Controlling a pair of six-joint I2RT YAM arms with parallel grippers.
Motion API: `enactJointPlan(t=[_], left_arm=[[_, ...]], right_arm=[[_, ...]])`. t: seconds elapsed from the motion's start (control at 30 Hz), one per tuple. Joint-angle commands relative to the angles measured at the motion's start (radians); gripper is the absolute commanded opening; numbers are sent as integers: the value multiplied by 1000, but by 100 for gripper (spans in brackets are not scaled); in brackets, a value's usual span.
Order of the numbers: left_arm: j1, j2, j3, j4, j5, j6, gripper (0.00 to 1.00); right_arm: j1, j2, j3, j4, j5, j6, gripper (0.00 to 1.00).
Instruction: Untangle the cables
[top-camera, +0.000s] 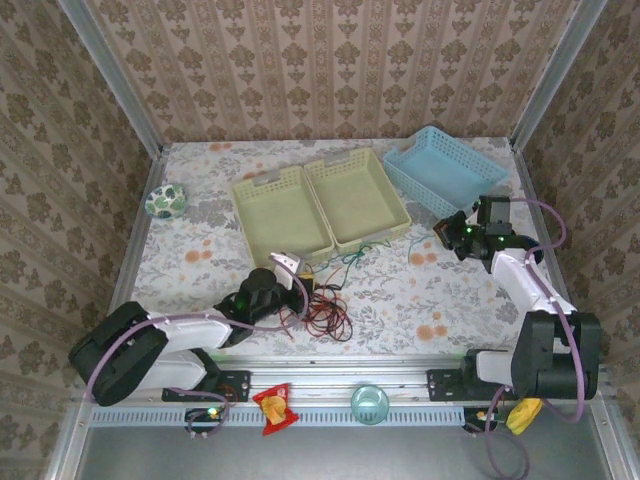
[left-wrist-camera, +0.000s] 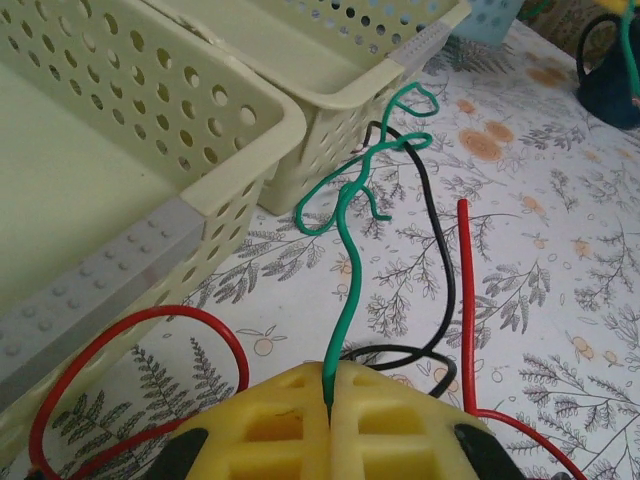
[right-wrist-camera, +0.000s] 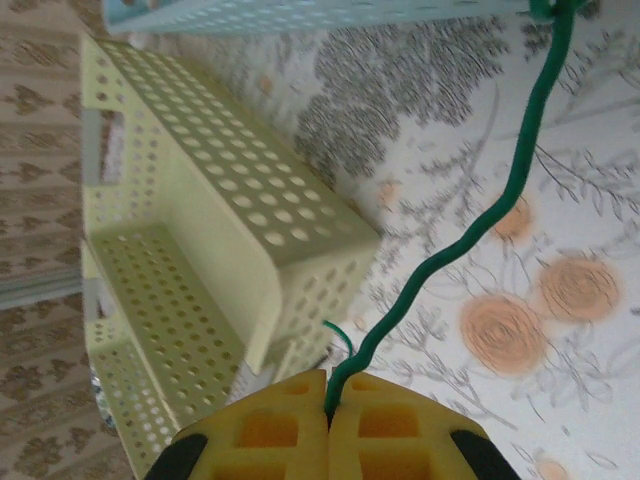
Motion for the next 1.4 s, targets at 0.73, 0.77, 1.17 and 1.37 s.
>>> enactJointPlan(t=[0.73, 0.77, 1.17, 1.37], left_arm=[[-49, 211, 189, 18, 76, 37, 0], [-50, 214, 189, 21, 76, 37, 0], [-50, 225, 194, 48, 62, 32, 0], [-56, 231, 204, 50, 50, 28, 0]], right_arm=[[138, 98, -151, -10, -197, 57, 0], [127, 98, -159, -40, -183, 50, 0], [122, -136, -15, -222, 5, -111, 0], [236, -69, 200, -183, 79, -210, 0]])
